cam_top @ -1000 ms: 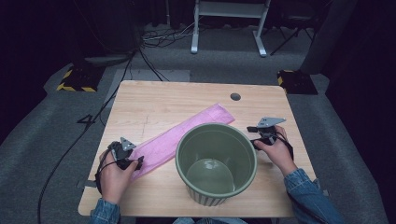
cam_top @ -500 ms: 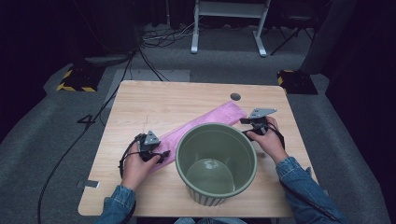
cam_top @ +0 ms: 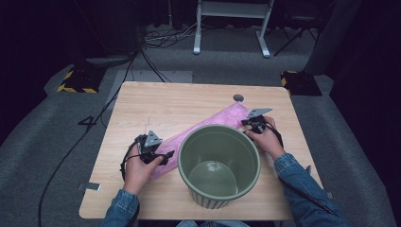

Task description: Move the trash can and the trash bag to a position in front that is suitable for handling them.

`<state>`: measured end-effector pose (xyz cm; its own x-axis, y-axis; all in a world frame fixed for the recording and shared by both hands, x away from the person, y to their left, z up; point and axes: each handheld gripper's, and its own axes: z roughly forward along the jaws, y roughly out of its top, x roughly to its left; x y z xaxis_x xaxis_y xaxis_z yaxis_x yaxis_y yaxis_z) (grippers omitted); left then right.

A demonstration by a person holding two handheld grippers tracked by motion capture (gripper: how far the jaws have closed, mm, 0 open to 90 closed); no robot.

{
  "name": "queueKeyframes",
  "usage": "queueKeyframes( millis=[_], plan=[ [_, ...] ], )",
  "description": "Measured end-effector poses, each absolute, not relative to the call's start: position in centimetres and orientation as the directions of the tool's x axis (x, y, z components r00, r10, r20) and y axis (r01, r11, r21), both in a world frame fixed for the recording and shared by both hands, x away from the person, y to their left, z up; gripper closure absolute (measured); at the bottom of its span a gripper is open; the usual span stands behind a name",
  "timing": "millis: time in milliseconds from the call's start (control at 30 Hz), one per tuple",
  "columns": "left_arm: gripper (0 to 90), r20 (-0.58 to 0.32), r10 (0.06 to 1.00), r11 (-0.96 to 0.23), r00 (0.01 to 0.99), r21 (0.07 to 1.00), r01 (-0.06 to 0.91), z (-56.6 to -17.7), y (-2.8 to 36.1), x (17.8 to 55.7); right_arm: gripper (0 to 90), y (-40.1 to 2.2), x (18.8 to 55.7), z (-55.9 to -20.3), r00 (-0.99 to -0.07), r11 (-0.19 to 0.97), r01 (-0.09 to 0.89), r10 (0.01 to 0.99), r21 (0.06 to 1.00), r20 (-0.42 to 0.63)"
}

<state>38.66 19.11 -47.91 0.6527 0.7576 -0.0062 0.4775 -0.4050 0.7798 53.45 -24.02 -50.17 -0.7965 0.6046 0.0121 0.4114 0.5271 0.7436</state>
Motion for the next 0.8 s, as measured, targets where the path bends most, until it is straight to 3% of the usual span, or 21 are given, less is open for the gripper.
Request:
queueKeyframes(
  millis=[400,800],
  plan=[
    [29.8,-0.018,0.788,-0.37,0.615,0.785,0.497,-47.6,20.8,38.0,26.9,-26.2,51.7,-50.0,-0.764,0.524,0.443,0.646,0.727,0.0],
    [30.1,0.002,0.785,-0.377,0.619,0.795,0.475,-47.0,21.0,37.5,26.8,-30.4,43.4,-49.6,-0.706,0.505,0.508,0.709,0.697,0.001]
  ],
)
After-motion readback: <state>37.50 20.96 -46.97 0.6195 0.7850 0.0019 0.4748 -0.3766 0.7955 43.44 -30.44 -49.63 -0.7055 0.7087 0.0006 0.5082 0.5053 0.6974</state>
